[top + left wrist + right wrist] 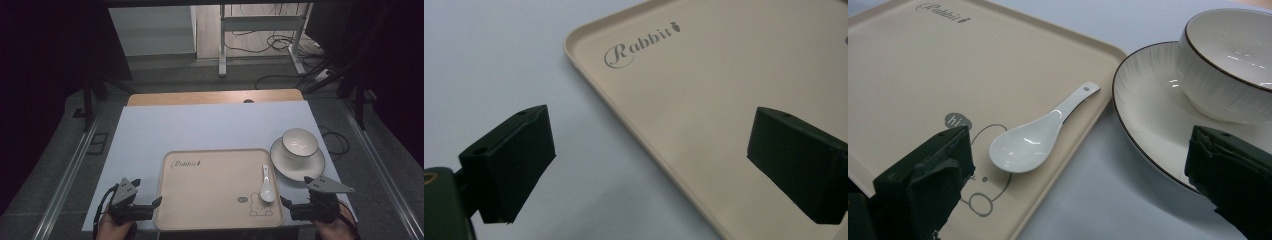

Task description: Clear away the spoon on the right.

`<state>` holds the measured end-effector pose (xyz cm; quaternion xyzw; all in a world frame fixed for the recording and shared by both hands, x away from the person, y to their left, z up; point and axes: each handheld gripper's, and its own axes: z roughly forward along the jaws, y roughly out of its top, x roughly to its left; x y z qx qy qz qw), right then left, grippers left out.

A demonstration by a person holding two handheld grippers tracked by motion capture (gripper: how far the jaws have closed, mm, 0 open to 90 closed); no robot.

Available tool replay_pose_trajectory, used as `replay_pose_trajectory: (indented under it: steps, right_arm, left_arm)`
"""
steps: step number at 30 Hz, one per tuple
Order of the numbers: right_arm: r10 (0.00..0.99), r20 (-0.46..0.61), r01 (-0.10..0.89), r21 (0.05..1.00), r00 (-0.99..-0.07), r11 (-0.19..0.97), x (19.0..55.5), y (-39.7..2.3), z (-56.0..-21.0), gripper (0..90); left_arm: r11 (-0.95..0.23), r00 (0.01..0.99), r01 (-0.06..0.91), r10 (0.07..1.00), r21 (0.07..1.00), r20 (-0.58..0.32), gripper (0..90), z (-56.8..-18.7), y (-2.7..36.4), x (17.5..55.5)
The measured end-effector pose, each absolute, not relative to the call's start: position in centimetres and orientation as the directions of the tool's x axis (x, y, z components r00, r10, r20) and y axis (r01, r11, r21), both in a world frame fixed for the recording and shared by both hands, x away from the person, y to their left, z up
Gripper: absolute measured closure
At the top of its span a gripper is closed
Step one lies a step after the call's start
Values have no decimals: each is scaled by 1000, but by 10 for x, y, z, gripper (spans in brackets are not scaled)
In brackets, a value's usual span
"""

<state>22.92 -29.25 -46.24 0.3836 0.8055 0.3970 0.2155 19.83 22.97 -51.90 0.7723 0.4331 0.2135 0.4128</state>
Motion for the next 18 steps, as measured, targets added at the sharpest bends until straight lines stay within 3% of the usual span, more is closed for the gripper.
replay_pose_trajectory:
  steps: [18]
  right_arm:
    - [802,-62,446,805,-593,392,221,-303,-462,0]
  left_arm:
    - [-280,533,493,845,824,-31,48,-519,230,198]
